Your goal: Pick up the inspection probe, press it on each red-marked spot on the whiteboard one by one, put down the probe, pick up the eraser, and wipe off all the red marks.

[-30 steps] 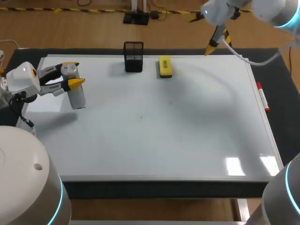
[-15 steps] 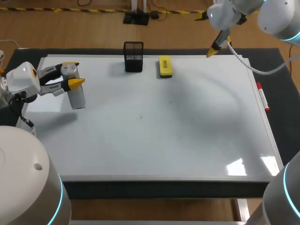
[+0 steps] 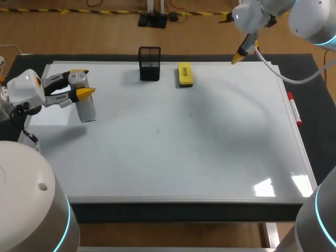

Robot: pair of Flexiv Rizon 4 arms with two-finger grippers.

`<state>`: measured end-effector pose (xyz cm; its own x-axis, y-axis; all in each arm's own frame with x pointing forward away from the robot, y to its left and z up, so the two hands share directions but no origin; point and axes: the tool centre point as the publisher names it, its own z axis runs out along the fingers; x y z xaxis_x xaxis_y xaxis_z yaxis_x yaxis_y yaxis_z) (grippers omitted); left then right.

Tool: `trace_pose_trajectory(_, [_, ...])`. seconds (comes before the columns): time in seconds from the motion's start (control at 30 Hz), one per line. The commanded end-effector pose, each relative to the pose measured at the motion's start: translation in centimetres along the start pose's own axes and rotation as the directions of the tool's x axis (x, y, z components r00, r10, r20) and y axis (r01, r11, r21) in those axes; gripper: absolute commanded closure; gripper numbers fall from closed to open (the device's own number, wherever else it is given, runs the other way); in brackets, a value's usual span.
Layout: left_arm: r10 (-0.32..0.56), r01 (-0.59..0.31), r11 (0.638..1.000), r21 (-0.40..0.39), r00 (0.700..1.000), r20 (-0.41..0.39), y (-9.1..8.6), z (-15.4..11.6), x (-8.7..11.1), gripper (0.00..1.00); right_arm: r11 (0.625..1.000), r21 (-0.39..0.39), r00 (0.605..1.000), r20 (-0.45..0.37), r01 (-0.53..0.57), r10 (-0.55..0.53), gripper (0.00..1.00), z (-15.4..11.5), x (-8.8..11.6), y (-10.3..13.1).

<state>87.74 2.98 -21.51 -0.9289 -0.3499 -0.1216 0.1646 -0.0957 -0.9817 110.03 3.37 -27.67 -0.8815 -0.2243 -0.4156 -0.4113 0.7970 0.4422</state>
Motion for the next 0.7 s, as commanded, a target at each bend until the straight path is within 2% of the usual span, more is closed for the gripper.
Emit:
trace_pose_trajectory(0.03, [0.001,-0.001,1.000,0.001,1.000,0.001,-0.1,0.0,0.0,1.00,1.000,0.004,1.000,-0.004,0.001,-0.001,0.00,0.0,-0.1,0.0])
trace_pose_trajectory(0.17, [0.001,-0.001,1.000,0.001,1.000,0.001,-0.1,0.0,0.0,1.00,1.000,0.004,1.000,-0.004,0.001,-0.001,0.00,0.0,-0.1,0.0])
trace_pose_trajectory(0.3, [0.008,-0.007,1.000,0.010,0.999,-0.046,-0.3,1.3,-1.6,1.00,1.000,0.004,1.000,-0.004,0.001,-0.001,0.00,0.0,-0.1,0.0])
trace_pose_trajectory(0.7, [0.018,-0.010,0.999,0.039,0.976,-0.215,-3.1,6.0,-6.5,1.00,1.000,0.004,1.000,-0.004,0.001,-0.001,0.00,0.0,-0.1,0.0])
